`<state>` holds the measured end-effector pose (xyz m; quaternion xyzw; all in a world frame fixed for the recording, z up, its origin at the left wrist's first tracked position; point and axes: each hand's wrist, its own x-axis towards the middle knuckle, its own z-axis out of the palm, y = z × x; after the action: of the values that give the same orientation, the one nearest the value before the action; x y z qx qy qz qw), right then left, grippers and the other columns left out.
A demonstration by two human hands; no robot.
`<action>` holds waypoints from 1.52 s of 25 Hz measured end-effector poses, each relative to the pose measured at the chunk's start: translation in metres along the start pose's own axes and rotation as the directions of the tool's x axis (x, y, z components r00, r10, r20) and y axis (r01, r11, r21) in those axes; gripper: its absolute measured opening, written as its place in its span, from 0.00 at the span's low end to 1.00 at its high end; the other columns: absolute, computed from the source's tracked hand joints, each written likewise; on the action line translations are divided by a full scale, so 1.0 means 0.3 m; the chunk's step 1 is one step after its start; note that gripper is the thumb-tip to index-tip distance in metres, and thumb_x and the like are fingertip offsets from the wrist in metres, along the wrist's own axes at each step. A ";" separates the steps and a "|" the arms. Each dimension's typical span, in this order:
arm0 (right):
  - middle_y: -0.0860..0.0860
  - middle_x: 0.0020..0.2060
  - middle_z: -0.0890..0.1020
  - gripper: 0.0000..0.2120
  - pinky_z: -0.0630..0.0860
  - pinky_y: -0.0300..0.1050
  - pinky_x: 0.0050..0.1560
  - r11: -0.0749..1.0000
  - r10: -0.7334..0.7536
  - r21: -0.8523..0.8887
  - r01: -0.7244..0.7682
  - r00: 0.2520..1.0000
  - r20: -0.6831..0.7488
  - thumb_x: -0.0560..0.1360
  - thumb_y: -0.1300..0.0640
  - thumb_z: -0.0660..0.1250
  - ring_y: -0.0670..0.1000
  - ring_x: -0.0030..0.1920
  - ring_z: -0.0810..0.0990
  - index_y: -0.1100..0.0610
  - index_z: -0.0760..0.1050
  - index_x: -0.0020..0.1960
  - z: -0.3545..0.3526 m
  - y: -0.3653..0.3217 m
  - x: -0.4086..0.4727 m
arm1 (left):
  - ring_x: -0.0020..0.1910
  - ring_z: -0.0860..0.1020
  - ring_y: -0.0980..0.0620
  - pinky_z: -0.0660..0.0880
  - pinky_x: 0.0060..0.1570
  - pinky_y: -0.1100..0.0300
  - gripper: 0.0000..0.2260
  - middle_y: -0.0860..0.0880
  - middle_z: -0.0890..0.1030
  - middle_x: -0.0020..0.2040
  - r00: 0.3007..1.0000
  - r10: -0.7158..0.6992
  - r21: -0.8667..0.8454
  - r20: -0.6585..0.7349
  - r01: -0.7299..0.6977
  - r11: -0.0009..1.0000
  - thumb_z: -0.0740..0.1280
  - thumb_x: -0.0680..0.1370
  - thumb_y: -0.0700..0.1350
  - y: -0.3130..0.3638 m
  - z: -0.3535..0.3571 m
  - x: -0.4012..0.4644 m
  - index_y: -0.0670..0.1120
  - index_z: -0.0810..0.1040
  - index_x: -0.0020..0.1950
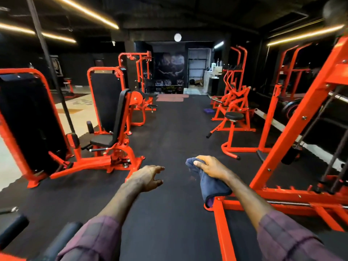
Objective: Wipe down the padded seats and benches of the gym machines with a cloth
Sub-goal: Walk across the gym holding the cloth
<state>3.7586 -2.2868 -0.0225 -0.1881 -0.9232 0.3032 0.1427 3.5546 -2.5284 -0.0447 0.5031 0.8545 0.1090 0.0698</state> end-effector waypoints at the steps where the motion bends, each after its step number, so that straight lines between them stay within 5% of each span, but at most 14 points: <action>1: 0.47 0.49 0.87 0.08 0.72 0.34 0.51 1.000 0.017 0.020 -0.016 1.000 -0.024 0.83 0.57 0.67 0.45 0.52 0.83 0.56 0.83 0.57 0.004 0.004 0.130 | 0.74 0.74 0.51 0.71 0.72 0.54 0.29 0.52 0.78 0.73 1.000 0.003 0.012 0.009 -0.003 1.000 0.71 0.80 0.56 -0.077 -0.046 0.129 0.54 0.69 0.80; 5: 0.38 0.43 0.84 0.07 0.69 0.25 0.47 0.994 0.054 0.098 -0.046 0.995 -0.084 0.84 0.59 0.67 0.29 0.45 0.80 0.48 0.82 0.54 -0.026 0.017 0.559 | 0.73 0.75 0.51 0.73 0.72 0.51 0.29 0.53 0.78 0.72 0.999 0.040 0.026 -0.023 -0.040 0.999 0.70 0.79 0.58 -0.303 -0.195 0.585 0.57 0.70 0.79; 10: 0.43 0.44 0.85 0.10 0.75 0.43 0.53 0.994 0.095 0.060 -0.088 0.987 -0.126 0.84 0.54 0.66 0.45 0.49 0.82 0.42 0.79 0.47 -0.028 0.159 1.153 | 0.78 0.68 0.49 0.72 0.72 0.47 0.28 0.53 0.70 0.78 0.997 0.068 0.056 -0.039 -0.066 0.996 0.67 0.80 0.59 -0.539 -0.328 1.154 0.60 0.66 0.81; 16: 0.40 0.47 0.86 0.09 0.74 0.35 0.54 0.992 0.105 0.083 -0.096 0.987 -0.118 0.84 0.53 0.65 0.38 0.51 0.82 0.39 0.80 0.52 -0.032 0.397 1.884 | 0.77 0.68 0.49 0.71 0.72 0.48 0.28 0.52 0.70 0.77 0.997 0.070 0.064 -0.013 -0.069 0.996 0.68 0.81 0.58 -0.835 -0.379 1.876 0.60 0.66 0.81; 21: 0.40 0.46 0.86 0.10 0.74 0.38 0.53 0.990 0.120 0.095 -0.108 0.984 -0.131 0.84 0.52 0.66 0.36 0.50 0.82 0.38 0.80 0.49 -0.058 0.541 2.476 | 0.77 0.69 0.49 0.72 0.71 0.46 0.29 0.53 0.70 0.76 0.998 0.059 0.044 -0.005 -0.059 0.997 0.67 0.80 0.60 -1.061 -0.472 2.441 0.60 0.66 0.81; 29: 0.43 0.50 0.87 0.09 0.73 0.33 0.53 0.994 0.106 0.034 -0.102 0.987 -0.123 0.84 0.54 0.65 0.41 0.53 0.83 0.49 0.83 0.59 -0.045 0.862 3.428 | 0.76 0.69 0.50 0.73 0.70 0.46 0.27 0.55 0.70 0.77 0.996 0.084 0.042 0.012 -0.085 0.996 0.67 0.80 0.60 -1.416 -0.474 3.397 0.60 0.68 0.79; 38: 0.42 0.52 0.87 0.08 0.76 0.44 0.61 0.978 0.208 0.058 -0.201 0.958 -0.199 0.84 0.54 0.67 0.42 0.55 0.83 0.47 0.84 0.59 -0.150 1.335 4.458 | 0.78 0.67 0.48 0.72 0.72 0.45 0.26 0.53 0.70 0.77 0.985 0.155 0.051 0.079 -0.159 0.986 0.67 0.81 0.58 -1.708 -0.599 4.534 0.58 0.69 0.79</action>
<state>2.6917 -1.3852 -0.0337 -0.3099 -0.8735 0.3125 0.2079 2.4224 -1.5998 -0.0156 0.5745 0.8117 0.0706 0.0783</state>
